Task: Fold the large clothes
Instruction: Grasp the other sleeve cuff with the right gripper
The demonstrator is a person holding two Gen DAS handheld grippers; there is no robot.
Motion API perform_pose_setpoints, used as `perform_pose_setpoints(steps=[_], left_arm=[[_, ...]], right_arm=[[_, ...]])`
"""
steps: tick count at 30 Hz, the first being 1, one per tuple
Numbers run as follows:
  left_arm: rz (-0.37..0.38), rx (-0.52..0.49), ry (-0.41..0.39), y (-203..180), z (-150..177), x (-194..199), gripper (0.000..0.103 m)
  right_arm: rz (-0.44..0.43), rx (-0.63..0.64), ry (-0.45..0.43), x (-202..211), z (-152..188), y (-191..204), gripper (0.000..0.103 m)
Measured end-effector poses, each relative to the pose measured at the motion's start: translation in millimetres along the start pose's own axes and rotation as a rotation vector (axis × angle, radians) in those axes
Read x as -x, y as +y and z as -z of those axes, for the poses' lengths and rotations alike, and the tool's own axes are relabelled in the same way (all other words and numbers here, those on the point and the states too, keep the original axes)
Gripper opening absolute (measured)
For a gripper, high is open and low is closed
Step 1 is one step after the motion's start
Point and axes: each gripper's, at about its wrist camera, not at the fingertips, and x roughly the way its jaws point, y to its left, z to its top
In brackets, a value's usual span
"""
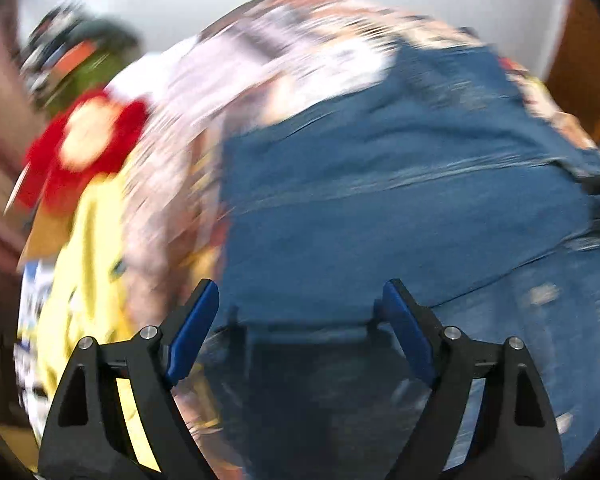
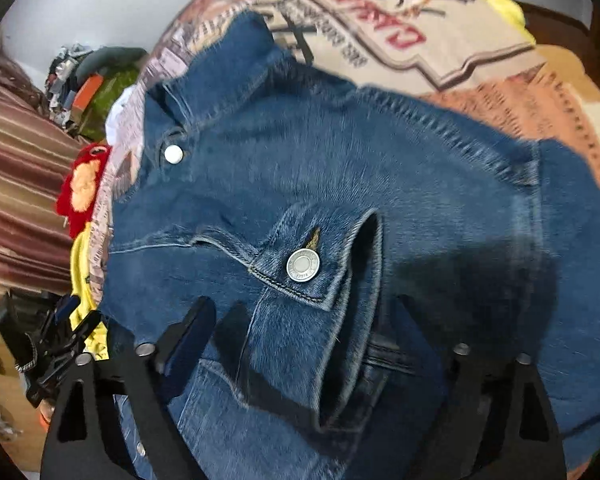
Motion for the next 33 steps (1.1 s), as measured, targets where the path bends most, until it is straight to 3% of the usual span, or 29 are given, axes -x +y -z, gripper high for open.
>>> perform_pose_setpoints(steps=[2, 5, 6, 10, 16, 20, 29, 32, 33], left_arm=[[-0.022, 0.069, 0.037, 27.7, 14.4, -12.4, 0.084], [-0.023, 0.157, 0.082, 57.4, 31.2, -28.5, 0.084], [-0.021, 0.173, 0.092, 62.1, 34.2, -33.8, 0.084], [0.001, 0.219, 0.108, 71.7, 37.5, -52.0, 0.084], [-0.019, 0.215, 0.095, 66.4, 26.8, -62.5, 0.084], [-0.019, 0.221, 0.093, 65.0, 23.9, -65.2, 0.084], [-0.003, 0.229, 0.105, 61.4, 30.1, -63.3, 0.085], [-0.01, 0.213, 0.11, 58.0, 32.5, -60.5, 0.084], [-0.014, 0.206, 0.112, 55.7, 34.0, -58.3, 0.084]], right_arm=[[0.03, 0.017, -0.005, -6.1, 0.6, 4.8, 0.082], [0.073, 0.059, -0.028, -7.9, 0.4, 15.6, 0.057], [0.079, 0.078, -0.034, -6.9, 0.0, 20.2, 0.043], [0.088, 0.086, -0.058, 2.5, -4.4, 27.3, 0.027], [0.09, 0.16, -0.197, 50.7, -5.1, 45.8, 0.024], [0.152, 0.208, -0.271, 76.0, 2.0, 48.3, 0.024], [0.273, 0.21, -0.154, 30.5, 20.3, 12.1, 0.026], [0.322, 0.231, -0.151, 22.7, 24.8, 9.6, 0.042], [0.353, 0.245, -0.156, 21.8, 26.1, 10.1, 0.054]])
